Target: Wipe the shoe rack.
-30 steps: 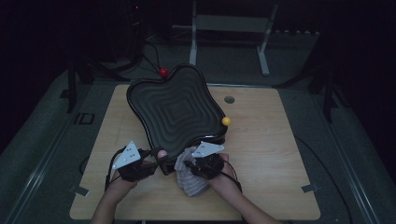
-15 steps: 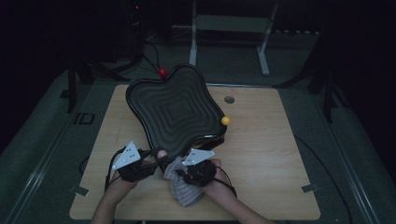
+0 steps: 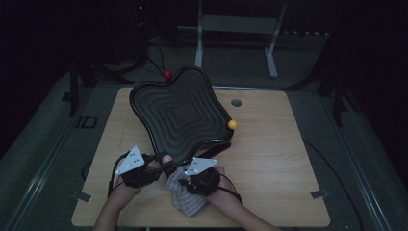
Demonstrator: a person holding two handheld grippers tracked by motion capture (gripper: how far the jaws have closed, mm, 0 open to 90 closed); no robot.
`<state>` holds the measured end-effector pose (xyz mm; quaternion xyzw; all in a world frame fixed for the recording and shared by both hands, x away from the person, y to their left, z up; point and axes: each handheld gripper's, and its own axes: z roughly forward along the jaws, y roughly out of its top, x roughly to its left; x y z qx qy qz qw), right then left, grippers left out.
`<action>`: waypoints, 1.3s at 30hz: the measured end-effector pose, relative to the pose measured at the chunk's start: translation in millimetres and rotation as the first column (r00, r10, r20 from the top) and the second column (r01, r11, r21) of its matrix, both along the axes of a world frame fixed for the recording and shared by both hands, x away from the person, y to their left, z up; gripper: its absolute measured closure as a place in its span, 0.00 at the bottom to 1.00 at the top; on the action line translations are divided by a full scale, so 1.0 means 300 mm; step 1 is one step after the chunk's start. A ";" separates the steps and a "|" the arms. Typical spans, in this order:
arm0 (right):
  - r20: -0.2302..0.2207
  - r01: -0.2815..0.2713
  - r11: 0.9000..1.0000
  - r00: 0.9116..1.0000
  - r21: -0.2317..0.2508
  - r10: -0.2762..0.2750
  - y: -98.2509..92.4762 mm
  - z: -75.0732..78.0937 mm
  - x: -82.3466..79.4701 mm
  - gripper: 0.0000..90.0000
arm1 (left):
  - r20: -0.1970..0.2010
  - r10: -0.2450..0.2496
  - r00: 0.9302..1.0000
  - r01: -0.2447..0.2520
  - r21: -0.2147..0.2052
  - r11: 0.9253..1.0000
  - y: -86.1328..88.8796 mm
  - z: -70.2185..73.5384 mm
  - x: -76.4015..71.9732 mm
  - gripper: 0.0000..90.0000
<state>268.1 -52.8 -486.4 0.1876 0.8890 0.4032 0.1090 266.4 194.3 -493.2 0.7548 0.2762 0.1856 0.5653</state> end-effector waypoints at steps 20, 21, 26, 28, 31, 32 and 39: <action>0.076 0.422 0.904 0.902 0.062 -0.426 -0.414 0.070 0.240 0.77 | 0.009 -0.019 1.000 0.019 -0.009 1.000 0.011 -0.006 0.003 0.67; 0.068 0.426 0.903 0.901 0.053 -0.429 -0.414 0.055 0.251 0.77 | 0.010 -0.020 1.000 0.020 -0.007 1.000 0.011 -0.005 0.003 0.67; 0.053 0.435 0.900 0.898 0.043 -0.436 -0.414 0.021 0.275 0.76 | 0.010 -0.028 1.000 0.028 -0.004 1.000 0.011 -0.004 0.005 0.67; 0.052 0.444 0.896 0.894 0.034 -0.445 -0.411 0.007 0.275 0.76 | 0.009 -0.028 1.000 0.028 -0.002 1.000 0.011 -0.004 0.005 0.67; 0.042 0.443 0.897 0.896 0.020 -0.443 -0.407 -0.005 0.277 0.76 | 0.009 -0.026 1.000 0.026 -0.004 1.000 0.010 -0.004 0.005 0.67; 0.034 0.445 0.895 0.895 0.014 -0.446 -0.404 -0.007 0.278 0.76 | 0.008 -0.026 1.000 0.026 -0.004 1.000 0.010 -0.004 0.005 0.67; 0.056 0.413 0.908 0.907 0.067 -0.417 -0.386 0.052 0.249 0.76 | 0.007 -0.030 1.000 0.030 -0.001 1.000 0.011 -0.003 0.006 0.67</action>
